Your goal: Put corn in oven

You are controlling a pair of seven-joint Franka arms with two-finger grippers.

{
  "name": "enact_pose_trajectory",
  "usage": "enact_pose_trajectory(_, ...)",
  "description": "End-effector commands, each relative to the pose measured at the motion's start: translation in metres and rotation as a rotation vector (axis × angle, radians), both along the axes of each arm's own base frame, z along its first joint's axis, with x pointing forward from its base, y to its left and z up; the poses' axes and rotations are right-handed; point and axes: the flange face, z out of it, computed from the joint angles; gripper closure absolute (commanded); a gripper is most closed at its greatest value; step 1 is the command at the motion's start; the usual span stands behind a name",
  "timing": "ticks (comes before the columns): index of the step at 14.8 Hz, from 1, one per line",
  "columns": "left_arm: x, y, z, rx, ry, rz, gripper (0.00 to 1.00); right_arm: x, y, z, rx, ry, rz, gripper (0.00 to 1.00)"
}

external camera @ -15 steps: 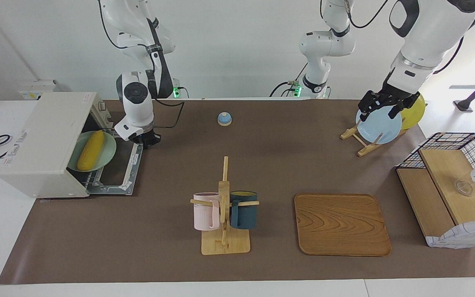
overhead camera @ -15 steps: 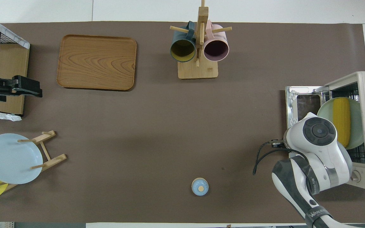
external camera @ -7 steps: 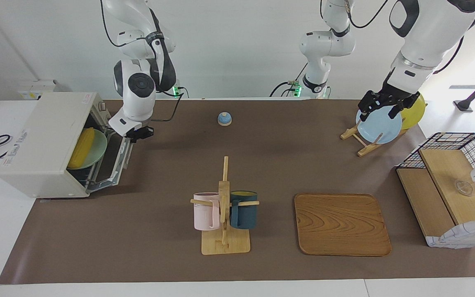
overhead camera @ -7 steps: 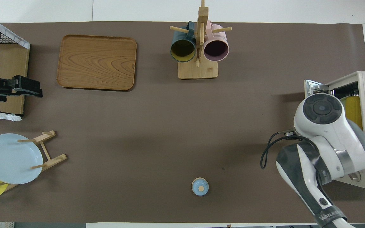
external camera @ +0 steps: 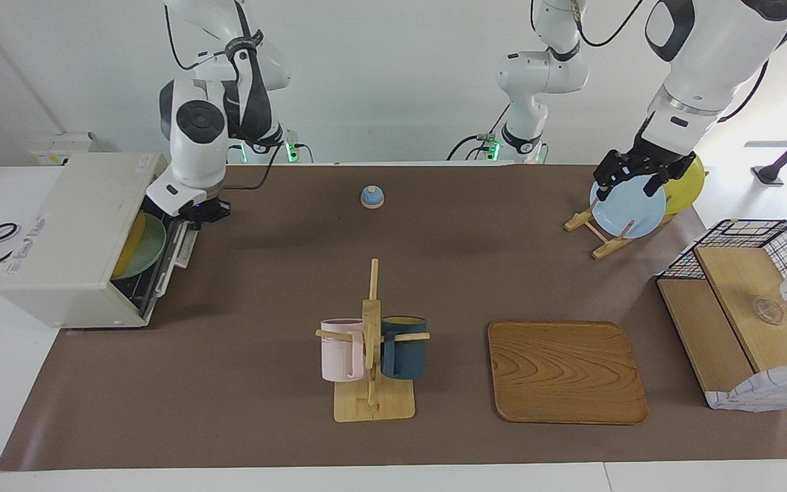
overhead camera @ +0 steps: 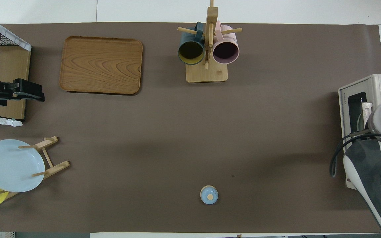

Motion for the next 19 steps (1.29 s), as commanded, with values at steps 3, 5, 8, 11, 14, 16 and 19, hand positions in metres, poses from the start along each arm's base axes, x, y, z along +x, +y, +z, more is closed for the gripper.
enact_pose_trajectory(3, 0.001, -0.003, 0.002, -0.009, -0.012, -0.004, 0.0, 0.019, -0.008, -0.001, 0.104, -0.008, -0.059, 0.92)
enact_pose_trajectory(5, 0.001, -0.003, 0.002, -0.009, -0.012, -0.004, 0.0, 0.035, 0.001, 0.019, 0.169, -0.004, -0.1, 0.85)
enact_pose_trajectory(8, 0.001, -0.003, 0.002, -0.009, -0.012, -0.004, 0.0, 0.051, 0.012, 0.047, 0.252, -0.023, -0.13, 0.68)
enact_pose_trajectory(11, 0.001, -0.003, 0.002, -0.009, -0.012, -0.004, 0.0, 0.053, 0.039, 0.07, 0.276, -0.016, -0.101, 0.15)
enact_pose_trajectory(14, 0.001, -0.003, 0.002, -0.01, -0.014, -0.004, 0.0, 0.049, 0.046, 0.095, 0.323, -0.032, -0.11, 0.0)
enact_pose_trajectory(16, 0.001, -0.003, 0.002, -0.01, -0.014, -0.004, 0.0, 0.051, 0.051, 0.103, 0.334, -0.048, -0.103, 0.0)
enact_pose_trajectory(19, 0.001, -0.003, 0.002, -0.009, -0.012, -0.004, 0.0, 0.053, 0.054, 0.108, 0.364, -0.05, -0.119, 0.0)
